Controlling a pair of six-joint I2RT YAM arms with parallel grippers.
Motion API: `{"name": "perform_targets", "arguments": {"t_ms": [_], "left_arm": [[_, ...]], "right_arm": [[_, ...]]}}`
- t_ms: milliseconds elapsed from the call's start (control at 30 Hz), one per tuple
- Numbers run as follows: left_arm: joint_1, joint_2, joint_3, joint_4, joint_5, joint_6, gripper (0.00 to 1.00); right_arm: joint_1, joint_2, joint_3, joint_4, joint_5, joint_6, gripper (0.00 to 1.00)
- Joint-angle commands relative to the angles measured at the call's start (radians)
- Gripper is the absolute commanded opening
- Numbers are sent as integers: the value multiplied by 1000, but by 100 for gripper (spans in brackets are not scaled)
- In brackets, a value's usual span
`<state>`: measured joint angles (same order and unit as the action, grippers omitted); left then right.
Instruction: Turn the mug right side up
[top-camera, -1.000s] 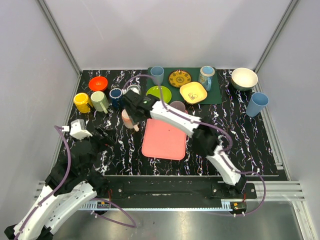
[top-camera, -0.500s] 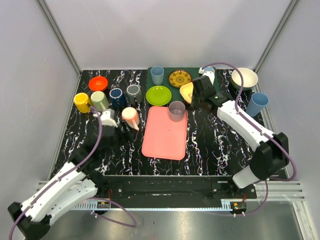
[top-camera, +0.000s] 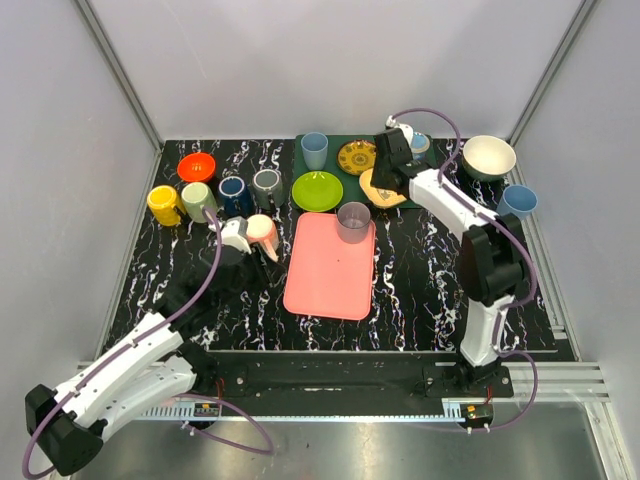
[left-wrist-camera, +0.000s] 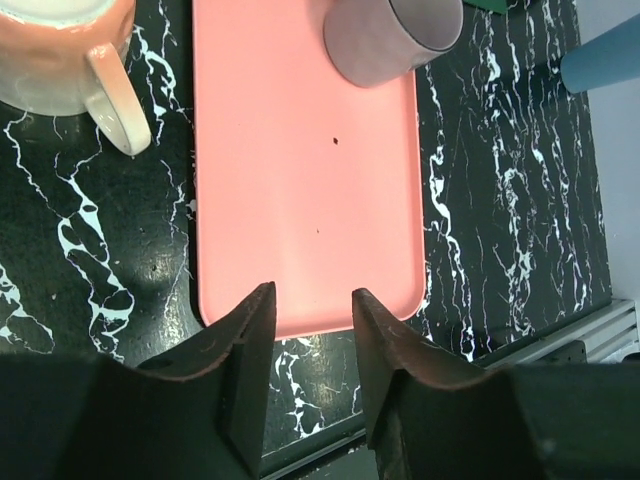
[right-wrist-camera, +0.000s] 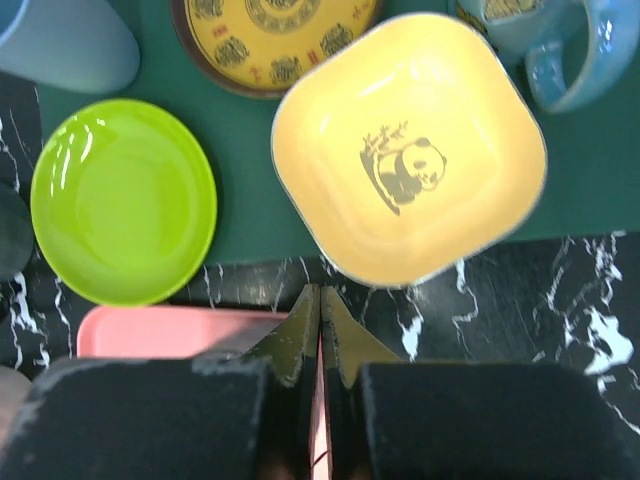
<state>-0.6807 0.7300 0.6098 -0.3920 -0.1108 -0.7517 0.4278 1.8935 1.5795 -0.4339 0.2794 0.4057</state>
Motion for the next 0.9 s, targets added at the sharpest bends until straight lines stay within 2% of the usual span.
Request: {"name": "perform_targets", "arguments": {"t_ms": [0, 200, 300, 867], "left_arm": [[0, 8, -16, 55, 43, -9, 38], [0, -3, -25, 54, 37, -5, 38], [0, 0, -27, 59, 37, -5, 38], [0, 35, -61, 131, 77, -18, 40]], "right_arm": [[-8, 88, 117, 43, -69, -11, 6], [-8, 197, 197, 15, -146, -7, 5], [-8, 200, 169, 14, -164, 10, 6], [3, -85, -277, 118, -169, 71, 6]]}}
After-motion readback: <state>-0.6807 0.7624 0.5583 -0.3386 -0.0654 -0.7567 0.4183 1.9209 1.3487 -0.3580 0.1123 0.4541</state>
